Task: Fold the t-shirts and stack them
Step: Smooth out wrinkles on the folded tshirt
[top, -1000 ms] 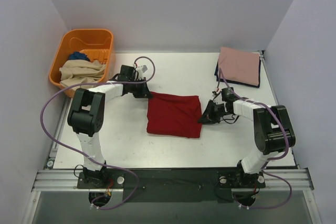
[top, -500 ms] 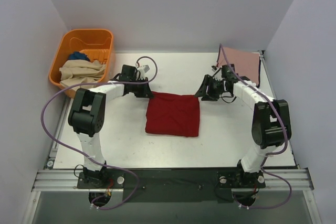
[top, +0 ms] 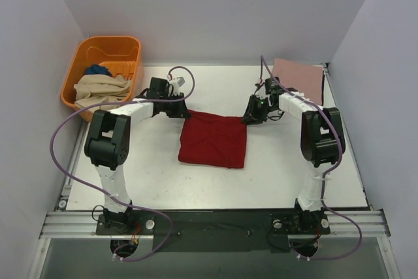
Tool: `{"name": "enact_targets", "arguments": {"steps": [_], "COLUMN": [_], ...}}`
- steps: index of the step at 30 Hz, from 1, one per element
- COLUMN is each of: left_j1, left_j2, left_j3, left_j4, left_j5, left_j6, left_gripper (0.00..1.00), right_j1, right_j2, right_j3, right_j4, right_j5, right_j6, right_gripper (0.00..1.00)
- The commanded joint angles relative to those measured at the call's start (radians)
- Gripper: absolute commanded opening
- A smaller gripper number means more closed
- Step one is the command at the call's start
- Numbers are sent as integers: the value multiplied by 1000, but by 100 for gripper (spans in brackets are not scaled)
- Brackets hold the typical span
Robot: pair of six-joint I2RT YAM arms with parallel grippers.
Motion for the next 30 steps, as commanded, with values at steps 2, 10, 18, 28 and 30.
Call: {"name": "enact_targets", "arguments": {"steps": [2, 10, 18, 28, 30], "left_j1": [8, 18, 21, 21, 24], "left_j2": [24, 87, 144, 149, 132], "left_j3": [55, 128, 173, 243, 259], "left_j4": [5, -72, -121, -147, -152], "left_j5": [3, -142, -194, -128, -143], "left_j6": [7, 5, 2, 23, 37], "left_gripper": [24, 0, 0, 45, 51], "right_j1": [11, -37, -61, -61, -64], "right_j2": [61, 126, 219, 221, 199], "right_j3": [100, 146, 220, 278, 300], "right_j4": [8, 63, 66, 49, 40], "right_j5": [18, 79, 101, 73, 87], "right_j6": [29, 149, 203, 180, 169], "right_gripper": [2, 0, 0, 39, 44]}}
